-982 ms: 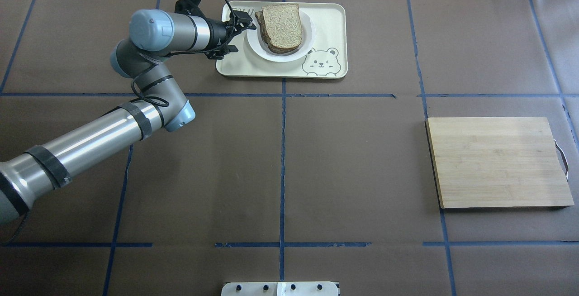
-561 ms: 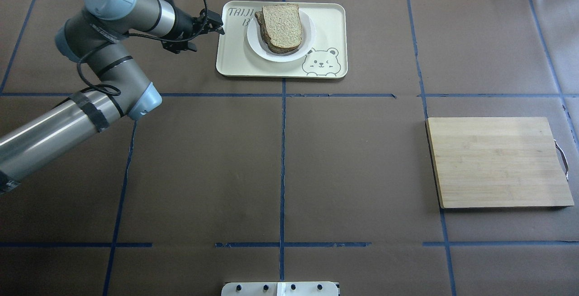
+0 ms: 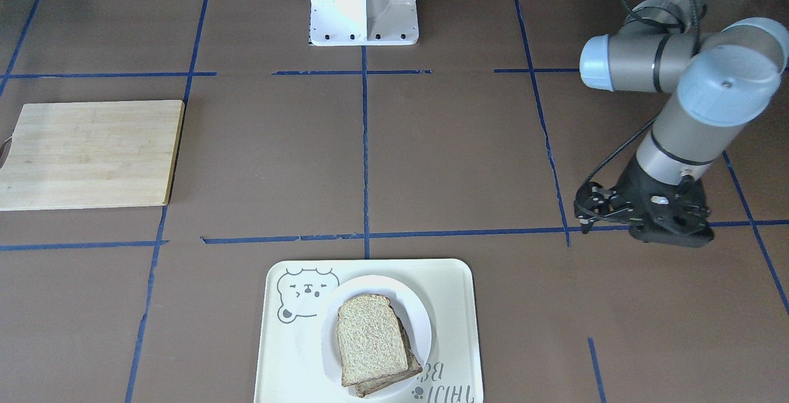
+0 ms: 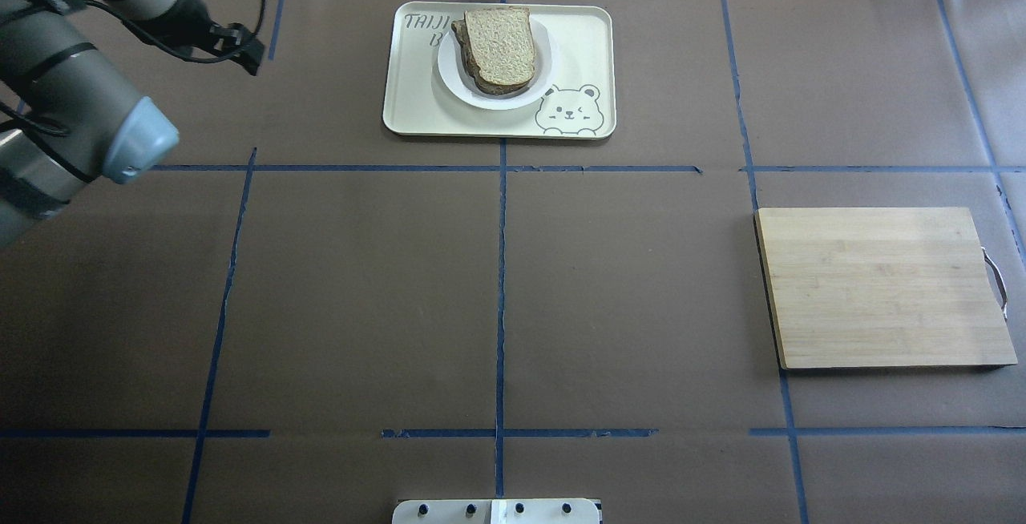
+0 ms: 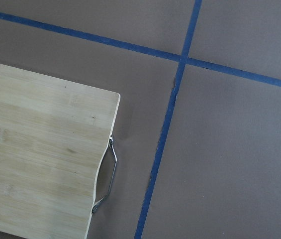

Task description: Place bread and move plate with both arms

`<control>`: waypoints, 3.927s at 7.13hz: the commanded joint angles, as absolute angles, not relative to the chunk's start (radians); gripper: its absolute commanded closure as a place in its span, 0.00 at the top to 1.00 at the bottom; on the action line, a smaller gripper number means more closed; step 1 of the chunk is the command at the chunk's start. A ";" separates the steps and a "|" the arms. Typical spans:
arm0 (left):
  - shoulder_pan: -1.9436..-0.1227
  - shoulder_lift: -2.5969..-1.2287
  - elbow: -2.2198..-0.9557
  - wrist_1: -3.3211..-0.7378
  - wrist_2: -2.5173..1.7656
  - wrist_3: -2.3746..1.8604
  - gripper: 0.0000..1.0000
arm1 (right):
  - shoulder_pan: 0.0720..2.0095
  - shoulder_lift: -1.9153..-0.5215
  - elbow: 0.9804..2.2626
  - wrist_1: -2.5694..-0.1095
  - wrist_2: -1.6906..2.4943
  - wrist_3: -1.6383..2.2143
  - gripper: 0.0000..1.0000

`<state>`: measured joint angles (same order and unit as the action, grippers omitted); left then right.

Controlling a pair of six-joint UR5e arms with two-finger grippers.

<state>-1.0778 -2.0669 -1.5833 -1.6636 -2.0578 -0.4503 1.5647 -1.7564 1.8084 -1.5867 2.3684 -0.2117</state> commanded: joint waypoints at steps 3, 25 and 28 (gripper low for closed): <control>-1.400 -1.739 -1.631 -1.606 -2.285 0.055 1.00 | 1.565 -1.753 1.805 -1.589 2.368 -0.202 1.00; -1.494 -1.482 -1.637 -1.621 -2.286 0.098 1.00 | 1.563 -1.755 1.804 -1.582 2.358 -0.091 1.00; -1.494 -1.480 -1.641 -1.621 -2.286 0.098 1.00 | 1.563 -1.755 1.805 -1.582 2.358 -0.091 1.00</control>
<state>-1.4941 -1.4805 -1.6404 -1.6214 -2.2856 0.0982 1.5631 -1.7549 1.8052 -1.5815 2.3577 -0.0906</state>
